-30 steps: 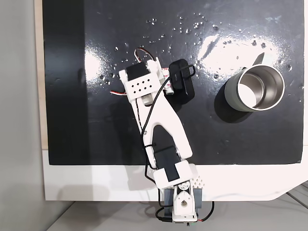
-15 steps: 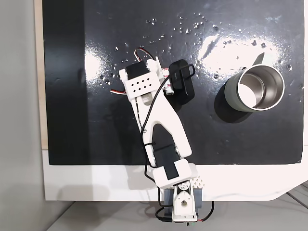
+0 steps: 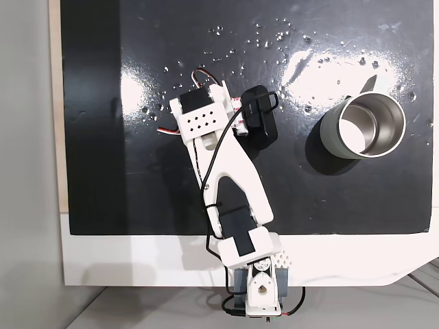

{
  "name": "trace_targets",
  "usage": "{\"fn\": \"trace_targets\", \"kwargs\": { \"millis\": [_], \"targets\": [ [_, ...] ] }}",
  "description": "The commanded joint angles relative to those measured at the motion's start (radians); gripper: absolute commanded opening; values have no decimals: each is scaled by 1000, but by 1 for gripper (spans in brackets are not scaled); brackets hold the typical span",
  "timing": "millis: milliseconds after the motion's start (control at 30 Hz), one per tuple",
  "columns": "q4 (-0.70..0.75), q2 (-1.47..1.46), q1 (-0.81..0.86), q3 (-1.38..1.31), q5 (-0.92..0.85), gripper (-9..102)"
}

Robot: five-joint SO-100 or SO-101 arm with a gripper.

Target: Grasp a cube and put it in the cup.

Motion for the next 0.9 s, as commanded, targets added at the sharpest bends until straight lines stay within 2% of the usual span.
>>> {"fn": "trace_targets", "kwargs": {
  "millis": [0, 867],
  "targets": [
    [20, 83, 8, -57, 5, 0],
    [202, 454, 18, -339, 35, 0]
  ]
}}
